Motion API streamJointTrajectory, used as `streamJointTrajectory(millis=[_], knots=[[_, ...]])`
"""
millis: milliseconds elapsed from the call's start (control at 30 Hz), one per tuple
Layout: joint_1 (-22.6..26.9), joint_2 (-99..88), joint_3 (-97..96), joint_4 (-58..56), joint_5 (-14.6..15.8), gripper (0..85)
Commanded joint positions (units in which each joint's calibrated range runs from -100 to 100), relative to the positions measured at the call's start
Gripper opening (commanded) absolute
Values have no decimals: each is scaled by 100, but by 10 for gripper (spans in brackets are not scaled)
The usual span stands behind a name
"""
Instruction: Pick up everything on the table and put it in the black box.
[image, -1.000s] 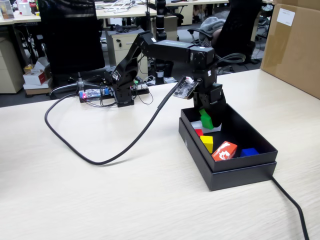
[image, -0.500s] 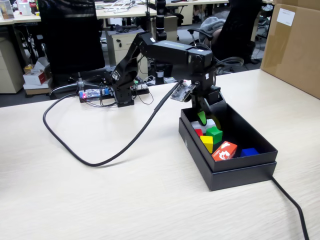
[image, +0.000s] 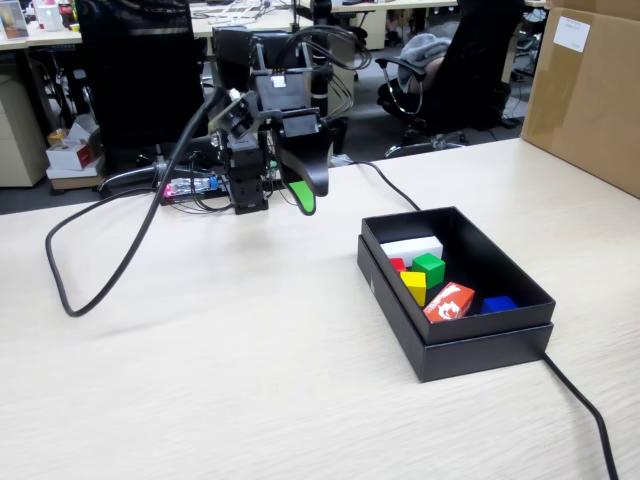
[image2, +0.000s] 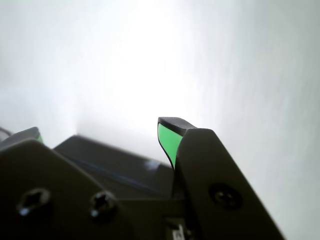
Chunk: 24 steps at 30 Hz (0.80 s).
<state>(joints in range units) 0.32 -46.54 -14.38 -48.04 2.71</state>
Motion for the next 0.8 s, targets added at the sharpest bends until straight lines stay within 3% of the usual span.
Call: streamJointTrajectory(millis=[0,300,767], knots=[[-63,-1101,-920,1111,-137,471],[-59,-3166,-4238,2856,-239,491],[-63,-4807,-7465,5414,-488,477]])
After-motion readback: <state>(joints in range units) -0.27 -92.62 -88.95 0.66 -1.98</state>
